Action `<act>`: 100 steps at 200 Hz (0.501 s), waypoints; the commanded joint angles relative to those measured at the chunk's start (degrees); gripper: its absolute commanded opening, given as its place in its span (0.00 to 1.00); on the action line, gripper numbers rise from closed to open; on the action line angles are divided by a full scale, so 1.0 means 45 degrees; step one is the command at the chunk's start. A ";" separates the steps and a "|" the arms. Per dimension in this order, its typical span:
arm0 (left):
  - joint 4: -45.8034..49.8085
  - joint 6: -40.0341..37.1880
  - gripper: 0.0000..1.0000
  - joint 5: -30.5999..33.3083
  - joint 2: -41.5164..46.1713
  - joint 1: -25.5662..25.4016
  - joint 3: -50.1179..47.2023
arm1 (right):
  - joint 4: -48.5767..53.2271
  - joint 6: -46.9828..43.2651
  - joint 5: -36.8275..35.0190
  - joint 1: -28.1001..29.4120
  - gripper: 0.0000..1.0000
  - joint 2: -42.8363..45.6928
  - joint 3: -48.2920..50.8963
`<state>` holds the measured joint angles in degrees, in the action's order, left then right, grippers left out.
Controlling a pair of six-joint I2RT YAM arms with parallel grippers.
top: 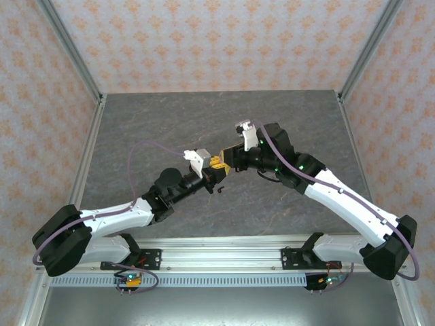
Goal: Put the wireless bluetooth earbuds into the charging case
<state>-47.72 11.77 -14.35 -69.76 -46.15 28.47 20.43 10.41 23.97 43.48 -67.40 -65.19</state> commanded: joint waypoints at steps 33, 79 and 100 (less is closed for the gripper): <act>-0.0096 0.0226 0.06 0.0071 0.0248 -0.0135 0.0534 | -0.0488 -0.0224 0.0123 0.0102 0.20 -0.0023 0.0305; -0.0078 0.0216 0.06 -0.0159 0.0249 -0.0142 0.0549 | -0.0571 -0.0263 -0.0066 0.0102 0.20 -0.0024 0.0438; -0.0029 0.0226 0.06 -0.0065 0.0316 -0.0135 0.0519 | -0.0458 -0.0356 -0.0169 0.0100 0.20 -0.0034 0.0443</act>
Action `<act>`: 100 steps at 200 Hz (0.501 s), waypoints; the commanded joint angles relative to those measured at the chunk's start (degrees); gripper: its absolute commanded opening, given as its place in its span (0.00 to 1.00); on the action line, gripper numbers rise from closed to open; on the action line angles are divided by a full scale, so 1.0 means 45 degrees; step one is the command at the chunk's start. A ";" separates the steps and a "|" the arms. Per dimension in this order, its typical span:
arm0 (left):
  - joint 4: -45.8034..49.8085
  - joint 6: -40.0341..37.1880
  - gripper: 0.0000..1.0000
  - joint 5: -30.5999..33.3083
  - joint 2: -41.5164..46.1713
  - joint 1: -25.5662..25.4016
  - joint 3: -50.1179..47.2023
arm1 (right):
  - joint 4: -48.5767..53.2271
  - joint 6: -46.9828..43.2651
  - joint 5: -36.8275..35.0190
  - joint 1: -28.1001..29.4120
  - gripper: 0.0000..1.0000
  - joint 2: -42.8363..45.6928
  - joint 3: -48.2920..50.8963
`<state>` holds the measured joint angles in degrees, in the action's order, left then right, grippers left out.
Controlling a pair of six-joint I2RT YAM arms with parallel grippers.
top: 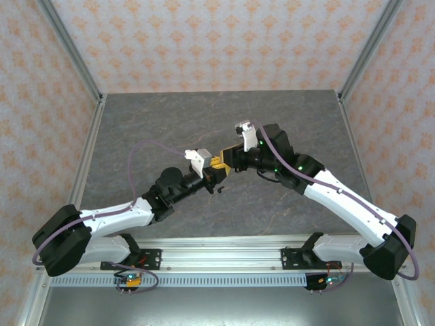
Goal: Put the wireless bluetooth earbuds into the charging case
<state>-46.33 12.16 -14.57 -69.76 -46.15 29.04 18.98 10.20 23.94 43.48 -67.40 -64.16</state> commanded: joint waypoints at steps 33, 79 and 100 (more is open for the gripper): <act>-0.0291 0.0129 0.06 0.0063 0.0387 -0.0140 0.0364 | 0.0153 -0.0516 -0.0193 0.0102 0.21 -0.0028 0.0273; -0.0238 0.0111 0.06 0.0093 0.0501 -0.0136 0.0345 | 0.0376 -0.0694 -0.0022 0.0102 0.26 0.0054 0.0315; -0.0200 0.0106 0.06 0.0066 0.0522 -0.0141 0.0363 | 0.0412 -0.0694 0.0096 0.0102 0.36 0.0040 0.0315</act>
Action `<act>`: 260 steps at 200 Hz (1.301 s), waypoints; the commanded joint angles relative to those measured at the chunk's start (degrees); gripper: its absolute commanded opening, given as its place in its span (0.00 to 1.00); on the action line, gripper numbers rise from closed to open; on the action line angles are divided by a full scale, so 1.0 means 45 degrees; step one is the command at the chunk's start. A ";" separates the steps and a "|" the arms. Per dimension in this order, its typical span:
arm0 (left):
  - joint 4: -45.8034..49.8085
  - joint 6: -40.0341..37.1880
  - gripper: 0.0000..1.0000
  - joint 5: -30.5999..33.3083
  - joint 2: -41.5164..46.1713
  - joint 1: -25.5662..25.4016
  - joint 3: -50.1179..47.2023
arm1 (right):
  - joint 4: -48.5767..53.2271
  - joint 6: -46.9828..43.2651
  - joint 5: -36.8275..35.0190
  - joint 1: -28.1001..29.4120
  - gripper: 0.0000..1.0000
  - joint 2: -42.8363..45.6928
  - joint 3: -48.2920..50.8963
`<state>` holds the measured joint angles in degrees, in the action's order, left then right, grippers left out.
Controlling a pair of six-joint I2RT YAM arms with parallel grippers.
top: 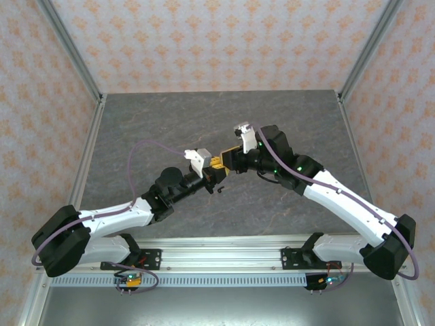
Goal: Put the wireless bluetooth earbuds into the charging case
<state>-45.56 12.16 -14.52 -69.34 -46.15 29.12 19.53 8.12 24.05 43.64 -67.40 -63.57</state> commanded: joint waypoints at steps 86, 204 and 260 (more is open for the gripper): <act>0.1001 -0.1552 0.06 -0.0601 0.0476 -0.0140 0.0348 | 0.0769 0.0583 -0.2592 0.0068 0.47 0.1109 -0.0073; 0.3399 -0.4675 0.05 -0.1849 0.1329 -0.0141 0.0734 | 0.4129 0.1050 -0.2169 0.0015 0.17 -0.1501 -0.2638; 0.3276 -0.4374 0.05 -0.1384 0.1232 -0.0155 0.0730 | 0.4618 0.0911 -0.1188 0.0028 0.15 -0.2253 -0.2973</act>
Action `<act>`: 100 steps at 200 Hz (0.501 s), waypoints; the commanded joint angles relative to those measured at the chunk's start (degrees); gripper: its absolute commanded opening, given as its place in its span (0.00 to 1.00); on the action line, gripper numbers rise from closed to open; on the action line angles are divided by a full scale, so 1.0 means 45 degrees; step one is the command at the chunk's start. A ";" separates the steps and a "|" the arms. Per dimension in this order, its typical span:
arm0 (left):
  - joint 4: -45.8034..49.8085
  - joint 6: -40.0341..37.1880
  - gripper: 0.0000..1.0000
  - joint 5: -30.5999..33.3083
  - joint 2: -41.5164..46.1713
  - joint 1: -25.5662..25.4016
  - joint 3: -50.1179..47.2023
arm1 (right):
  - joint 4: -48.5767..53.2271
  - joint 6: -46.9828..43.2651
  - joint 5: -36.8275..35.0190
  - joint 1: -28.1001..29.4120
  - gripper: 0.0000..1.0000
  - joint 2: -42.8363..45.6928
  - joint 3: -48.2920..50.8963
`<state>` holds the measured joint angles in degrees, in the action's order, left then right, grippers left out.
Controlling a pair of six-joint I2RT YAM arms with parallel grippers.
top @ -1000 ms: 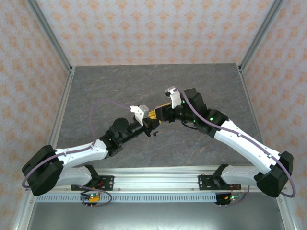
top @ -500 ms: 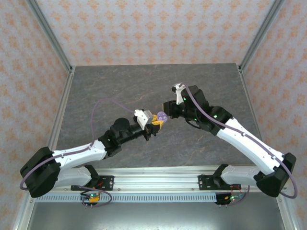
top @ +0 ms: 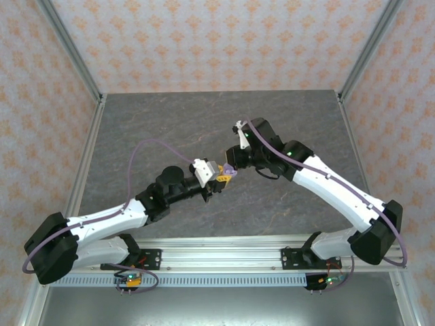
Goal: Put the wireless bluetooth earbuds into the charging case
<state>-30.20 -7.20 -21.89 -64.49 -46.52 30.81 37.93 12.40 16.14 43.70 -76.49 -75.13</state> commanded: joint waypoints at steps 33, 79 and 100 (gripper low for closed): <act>-0.0234 0.0504 0.06 0.0889 -0.0041 -0.0071 0.0437 | 0.0630 -0.0100 0.0858 0.0015 0.15 -0.0334 -0.0279; 0.0078 0.1204 0.06 0.1822 -0.0466 -0.0035 0.0856 | 0.0517 -0.0032 0.0879 0.0015 0.15 -0.0113 0.0086; 0.0086 0.1575 0.06 0.1956 -0.0675 -0.0014 0.1022 | 0.0573 -0.0038 0.0542 0.0015 0.15 -0.0025 0.0100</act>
<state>-28.18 -3.18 -17.50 -66.78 -46.89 32.18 38.15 12.40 18.15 43.33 -77.73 -75.22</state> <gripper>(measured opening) 0.186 0.147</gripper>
